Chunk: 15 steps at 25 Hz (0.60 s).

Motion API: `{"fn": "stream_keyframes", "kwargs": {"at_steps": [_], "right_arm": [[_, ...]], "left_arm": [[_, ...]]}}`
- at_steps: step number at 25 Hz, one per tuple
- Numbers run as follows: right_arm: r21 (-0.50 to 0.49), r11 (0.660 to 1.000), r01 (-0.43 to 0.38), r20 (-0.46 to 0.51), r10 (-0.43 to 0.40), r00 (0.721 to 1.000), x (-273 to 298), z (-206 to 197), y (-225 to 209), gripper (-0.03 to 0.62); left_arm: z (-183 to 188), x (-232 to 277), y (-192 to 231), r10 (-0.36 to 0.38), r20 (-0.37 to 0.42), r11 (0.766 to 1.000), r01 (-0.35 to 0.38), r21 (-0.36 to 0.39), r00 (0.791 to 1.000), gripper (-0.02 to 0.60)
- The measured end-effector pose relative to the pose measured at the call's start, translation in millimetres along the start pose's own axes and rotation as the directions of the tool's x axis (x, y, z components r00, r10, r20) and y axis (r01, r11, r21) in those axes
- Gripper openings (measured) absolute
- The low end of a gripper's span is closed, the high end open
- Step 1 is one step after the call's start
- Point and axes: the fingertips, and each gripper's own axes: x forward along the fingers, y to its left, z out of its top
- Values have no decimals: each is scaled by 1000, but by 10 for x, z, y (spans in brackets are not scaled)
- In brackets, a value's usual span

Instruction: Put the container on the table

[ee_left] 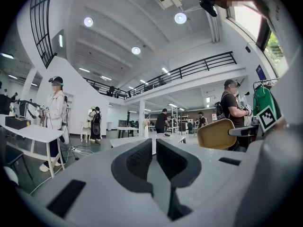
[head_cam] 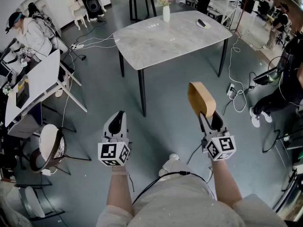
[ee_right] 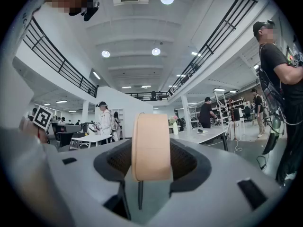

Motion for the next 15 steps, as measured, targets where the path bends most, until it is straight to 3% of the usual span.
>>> {"fn": "stream_keyframes", "kwargs": {"at_steps": [15], "right_arm": [[22,1000,19,27,-19,999,-107,37,-107,230]], "left_arm": [[-7,-92,-64,8,-2,1000,-8,12,1000,29]]}}
